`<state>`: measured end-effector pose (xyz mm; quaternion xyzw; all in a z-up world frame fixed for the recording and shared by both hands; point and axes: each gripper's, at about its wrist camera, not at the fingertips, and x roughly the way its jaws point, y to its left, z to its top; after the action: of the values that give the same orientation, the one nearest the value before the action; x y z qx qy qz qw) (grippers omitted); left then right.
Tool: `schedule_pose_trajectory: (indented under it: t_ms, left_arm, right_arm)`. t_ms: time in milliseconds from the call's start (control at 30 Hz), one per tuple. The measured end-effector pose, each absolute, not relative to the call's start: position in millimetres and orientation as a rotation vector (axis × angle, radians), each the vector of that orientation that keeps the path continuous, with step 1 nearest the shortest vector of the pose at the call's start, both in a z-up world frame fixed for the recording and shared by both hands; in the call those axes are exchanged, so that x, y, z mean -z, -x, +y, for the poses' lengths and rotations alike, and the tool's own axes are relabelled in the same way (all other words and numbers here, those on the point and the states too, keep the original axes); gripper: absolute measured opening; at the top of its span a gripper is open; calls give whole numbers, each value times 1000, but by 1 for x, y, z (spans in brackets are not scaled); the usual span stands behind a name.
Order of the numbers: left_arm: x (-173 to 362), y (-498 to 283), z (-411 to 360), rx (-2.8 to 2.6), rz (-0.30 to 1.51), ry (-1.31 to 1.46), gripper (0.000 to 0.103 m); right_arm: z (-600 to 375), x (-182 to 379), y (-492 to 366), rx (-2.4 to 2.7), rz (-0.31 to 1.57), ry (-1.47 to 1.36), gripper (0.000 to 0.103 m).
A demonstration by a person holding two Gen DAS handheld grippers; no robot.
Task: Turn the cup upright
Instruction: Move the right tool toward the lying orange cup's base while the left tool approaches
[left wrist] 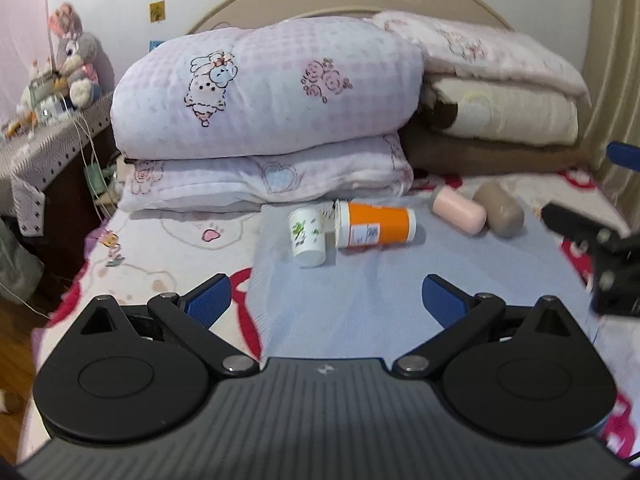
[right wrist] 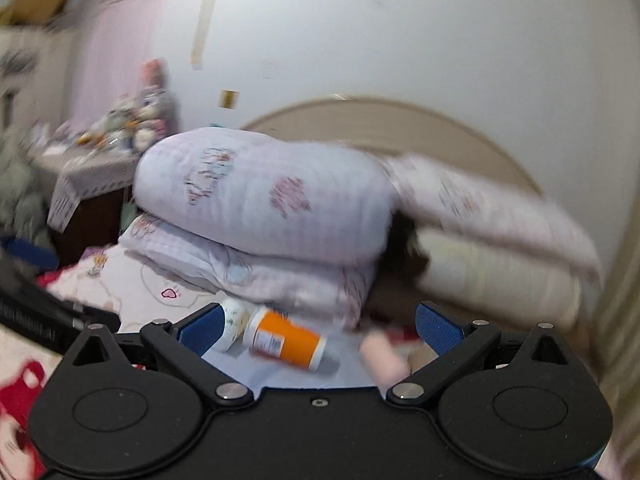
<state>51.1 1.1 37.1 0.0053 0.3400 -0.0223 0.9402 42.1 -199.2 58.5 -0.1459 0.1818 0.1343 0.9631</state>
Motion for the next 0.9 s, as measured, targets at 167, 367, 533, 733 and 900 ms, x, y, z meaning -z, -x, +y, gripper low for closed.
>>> schedule_pose_trajectory:
  t_ms: [167,367,533,733,900]
  left_arm:
    - [-27,-86,19,49,711,108,103]
    - [14,-140,30,74,769,320,101]
    - [65,-174,25,51,812,379,100]
    - [109,-211,13,100,836,435,99]
    - [132,-238,-5,129,833,513,97]
  right_arm:
    - [-177,-65,-73,-465,398,497,103]
    - [-146,-51,-127,-706,579,680,103]
    - [-133,-15,-185,-777,665,737,102]
    - [-164,48,-219,-782,750,724,100]
    - [-180,77,-230,-750,782,749,98]
